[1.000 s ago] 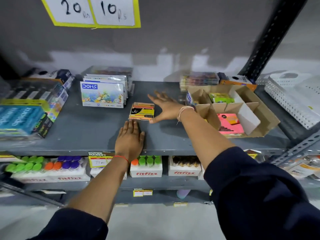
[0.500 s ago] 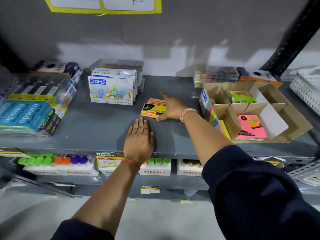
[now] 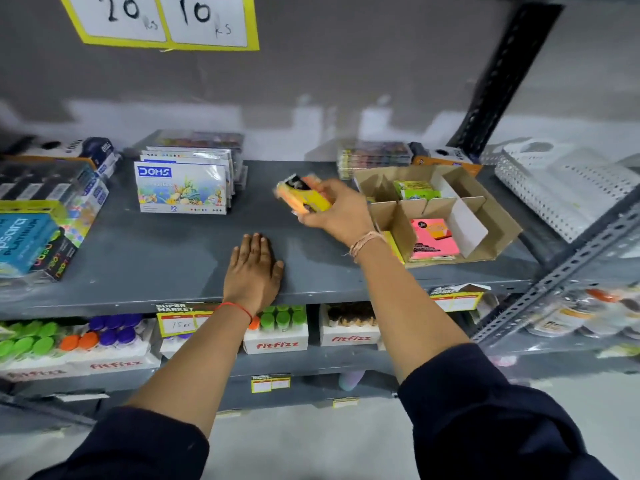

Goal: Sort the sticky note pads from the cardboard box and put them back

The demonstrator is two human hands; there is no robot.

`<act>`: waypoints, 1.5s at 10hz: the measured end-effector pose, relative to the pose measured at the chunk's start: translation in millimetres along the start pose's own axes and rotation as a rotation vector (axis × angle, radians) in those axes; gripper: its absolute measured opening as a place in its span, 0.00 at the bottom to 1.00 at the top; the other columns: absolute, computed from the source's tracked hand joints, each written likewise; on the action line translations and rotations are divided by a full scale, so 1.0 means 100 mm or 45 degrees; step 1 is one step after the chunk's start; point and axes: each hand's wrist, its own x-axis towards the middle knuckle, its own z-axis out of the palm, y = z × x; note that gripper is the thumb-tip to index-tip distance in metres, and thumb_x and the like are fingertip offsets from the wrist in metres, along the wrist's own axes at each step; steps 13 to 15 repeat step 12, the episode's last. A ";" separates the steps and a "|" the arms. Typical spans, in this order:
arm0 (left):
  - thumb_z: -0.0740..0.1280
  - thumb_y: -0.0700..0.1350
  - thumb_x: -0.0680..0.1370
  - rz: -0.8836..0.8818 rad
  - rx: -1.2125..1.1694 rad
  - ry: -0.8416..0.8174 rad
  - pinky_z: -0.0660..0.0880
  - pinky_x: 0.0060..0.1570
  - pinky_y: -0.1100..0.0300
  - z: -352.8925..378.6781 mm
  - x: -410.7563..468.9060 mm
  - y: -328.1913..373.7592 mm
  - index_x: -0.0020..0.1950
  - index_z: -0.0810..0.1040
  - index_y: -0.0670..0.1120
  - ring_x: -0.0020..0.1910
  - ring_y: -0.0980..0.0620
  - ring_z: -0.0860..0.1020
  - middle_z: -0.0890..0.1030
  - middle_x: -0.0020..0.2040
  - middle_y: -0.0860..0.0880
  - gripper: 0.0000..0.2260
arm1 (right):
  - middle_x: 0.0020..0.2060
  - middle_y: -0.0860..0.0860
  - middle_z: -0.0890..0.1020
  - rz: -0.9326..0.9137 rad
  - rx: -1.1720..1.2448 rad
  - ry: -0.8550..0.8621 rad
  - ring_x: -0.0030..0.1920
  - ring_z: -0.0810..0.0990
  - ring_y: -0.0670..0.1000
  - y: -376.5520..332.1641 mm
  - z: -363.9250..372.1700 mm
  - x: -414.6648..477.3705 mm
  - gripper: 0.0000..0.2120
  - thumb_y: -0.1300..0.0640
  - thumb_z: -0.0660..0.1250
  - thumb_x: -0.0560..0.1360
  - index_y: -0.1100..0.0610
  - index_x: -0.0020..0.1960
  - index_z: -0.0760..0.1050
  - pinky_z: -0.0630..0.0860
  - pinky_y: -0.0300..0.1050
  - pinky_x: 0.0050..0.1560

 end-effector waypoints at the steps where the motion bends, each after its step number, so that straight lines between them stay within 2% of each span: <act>1: 0.46 0.51 0.81 0.045 0.002 -0.080 0.41 0.76 0.53 0.05 0.02 0.22 0.75 0.45 0.39 0.77 0.47 0.42 0.45 0.78 0.43 0.26 | 0.48 0.52 0.83 0.061 0.078 0.239 0.48 0.80 0.50 0.03 -0.42 -0.11 0.25 0.56 0.78 0.62 0.57 0.57 0.77 0.72 0.35 0.49; 2: 0.48 0.51 0.81 0.008 -0.013 -0.004 0.43 0.76 0.52 0.10 0.01 0.31 0.75 0.47 0.38 0.78 0.45 0.45 0.48 0.78 0.41 0.27 | 0.47 0.53 0.81 0.159 -0.014 0.458 0.49 0.78 0.52 0.24 -0.83 -0.27 0.24 0.56 0.77 0.63 0.59 0.57 0.76 0.72 0.40 0.50; 3: 0.48 0.50 0.81 0.004 0.011 0.017 0.44 0.77 0.51 0.11 0.01 0.31 0.75 0.48 0.38 0.77 0.44 0.47 0.50 0.78 0.40 0.27 | 0.49 0.56 0.81 0.353 -0.112 0.543 0.54 0.78 0.56 0.51 -1.07 -0.36 0.25 0.55 0.75 0.63 0.58 0.58 0.75 0.74 0.45 0.53; 4: 0.47 0.50 0.81 0.004 0.021 -0.023 0.44 0.77 0.51 0.10 0.02 0.31 0.75 0.47 0.38 0.77 0.44 0.46 0.48 0.78 0.41 0.26 | 0.53 0.56 0.82 0.553 -0.189 0.483 0.57 0.78 0.58 0.75 -1.09 -0.38 0.25 0.54 0.74 0.62 0.57 0.58 0.75 0.75 0.49 0.59; 5: 0.46 0.50 0.81 0.009 0.022 -0.030 0.44 0.77 0.52 0.10 0.02 0.31 0.75 0.46 0.38 0.77 0.44 0.46 0.48 0.78 0.41 0.26 | 0.57 0.58 0.80 0.638 -0.325 0.402 0.61 0.74 0.62 0.89 -0.99 -0.40 0.28 0.51 0.74 0.61 0.56 0.59 0.74 0.72 0.50 0.59; 6: 0.46 0.50 0.81 0.011 0.024 -0.035 0.44 0.77 0.52 0.10 0.02 0.30 0.75 0.46 0.38 0.77 0.44 0.46 0.48 0.78 0.41 0.26 | 0.56 0.61 0.79 0.659 -0.463 0.375 0.60 0.73 0.64 0.93 -0.93 -0.39 0.25 0.50 0.73 0.66 0.60 0.59 0.74 0.70 0.50 0.59; 7: 0.46 0.50 0.81 0.015 0.026 -0.031 0.43 0.77 0.52 0.10 0.02 0.30 0.75 0.46 0.38 0.77 0.44 0.45 0.47 0.78 0.41 0.26 | 0.52 0.60 0.82 0.613 -0.425 0.335 0.57 0.77 0.62 0.95 -0.98 -0.35 0.23 0.44 0.68 0.71 0.61 0.55 0.77 0.72 0.51 0.61; 8: 0.46 0.50 0.81 0.018 0.042 -0.022 0.44 0.76 0.52 0.11 0.02 0.31 0.75 0.46 0.38 0.77 0.44 0.46 0.48 0.78 0.41 0.26 | 0.57 0.61 0.80 0.684 -0.415 0.206 0.61 0.76 0.60 0.94 -1.08 -0.29 0.18 0.52 0.60 0.77 0.63 0.58 0.77 0.70 0.46 0.59; 9: 0.46 0.51 0.81 0.020 0.044 -0.016 0.44 0.77 0.52 0.11 0.02 0.30 0.75 0.46 0.39 0.77 0.44 0.45 0.48 0.78 0.41 0.26 | 0.61 0.61 0.78 0.722 -0.484 0.129 0.63 0.75 0.59 0.94 -1.09 -0.26 0.16 0.63 0.55 0.78 0.65 0.62 0.74 0.69 0.42 0.47; 10: 0.45 0.51 0.81 0.023 0.023 -0.028 0.44 0.77 0.52 0.10 0.01 0.30 0.75 0.46 0.39 0.77 0.44 0.45 0.47 0.78 0.41 0.26 | 0.60 0.60 0.79 0.650 -0.581 0.114 0.61 0.76 0.58 0.91 -1.08 -0.30 0.17 0.66 0.53 0.77 0.64 0.60 0.75 0.68 0.39 0.46; 11: 0.45 0.51 0.81 0.017 0.014 -0.026 0.43 0.77 0.53 0.09 0.01 0.29 0.75 0.45 0.39 0.78 0.45 0.44 0.46 0.78 0.41 0.26 | 0.62 0.59 0.78 0.548 -0.647 0.147 0.63 0.74 0.58 0.94 -1.09 -0.32 0.18 0.67 0.54 0.77 0.62 0.62 0.75 0.70 0.45 0.63; 12: 0.45 0.50 0.81 0.061 -0.068 0.009 0.42 0.77 0.53 0.09 0.00 0.32 0.75 0.44 0.39 0.77 0.46 0.42 0.45 0.78 0.42 0.26 | 0.61 0.61 0.78 0.504 -0.722 0.184 0.62 0.75 0.60 0.91 -1.15 -0.38 0.20 0.69 0.53 0.76 0.61 0.64 0.74 0.72 0.49 0.62; 15: 0.45 0.50 0.81 0.061 -0.068 0.009 0.42 0.77 0.53 0.09 0.00 0.32 0.75 0.44 0.39 0.77 0.46 0.42 0.45 0.78 0.42 0.26 | 0.61 0.61 0.78 0.504 -0.722 0.184 0.62 0.75 0.60 0.91 -1.15 -0.38 0.20 0.69 0.53 0.76 0.61 0.64 0.74 0.72 0.49 0.62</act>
